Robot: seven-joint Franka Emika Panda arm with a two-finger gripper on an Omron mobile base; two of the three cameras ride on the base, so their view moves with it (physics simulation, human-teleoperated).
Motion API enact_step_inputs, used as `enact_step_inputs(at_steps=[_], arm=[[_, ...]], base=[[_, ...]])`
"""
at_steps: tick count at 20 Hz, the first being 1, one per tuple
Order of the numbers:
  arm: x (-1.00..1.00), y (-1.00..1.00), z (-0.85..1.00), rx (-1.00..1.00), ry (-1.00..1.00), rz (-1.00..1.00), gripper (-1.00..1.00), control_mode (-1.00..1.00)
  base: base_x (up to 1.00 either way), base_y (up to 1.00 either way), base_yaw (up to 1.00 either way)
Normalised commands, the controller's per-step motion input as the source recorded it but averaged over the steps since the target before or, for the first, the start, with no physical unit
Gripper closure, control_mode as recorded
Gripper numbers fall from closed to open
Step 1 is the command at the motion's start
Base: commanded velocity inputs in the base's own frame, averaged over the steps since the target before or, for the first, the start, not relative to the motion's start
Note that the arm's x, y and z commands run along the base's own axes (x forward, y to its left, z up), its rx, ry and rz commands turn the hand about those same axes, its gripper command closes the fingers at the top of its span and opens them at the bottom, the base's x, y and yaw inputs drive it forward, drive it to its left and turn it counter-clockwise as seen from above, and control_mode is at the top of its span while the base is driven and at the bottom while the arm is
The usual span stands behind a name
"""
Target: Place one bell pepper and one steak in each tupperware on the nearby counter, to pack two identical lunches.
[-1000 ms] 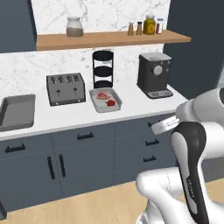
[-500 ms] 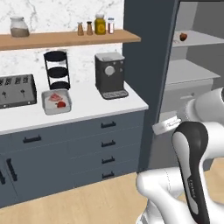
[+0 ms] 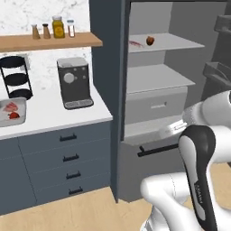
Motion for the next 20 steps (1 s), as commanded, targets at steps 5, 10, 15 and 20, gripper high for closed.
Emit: enact_step_inputs(at_steps=[5,10,15,20], arm=[[0.0,0.0,0.0,0.0,0.0,0.0,-1.0,1.0],[0.0,0.0,0.0,0.0,0.0,0.0,-1.0,1.0],[0.0,0.0,0.0,0.0,0.0,0.0,-1.0,1.0],[0.0,0.0,0.0,0.0,0.0,0.0,-1.0,1.0]], base=[[0.67,-0.19,0.05],[0.61,-0.15,0.09],[0.34,-0.51,0.11],[0.32,-0.4,0.1]])
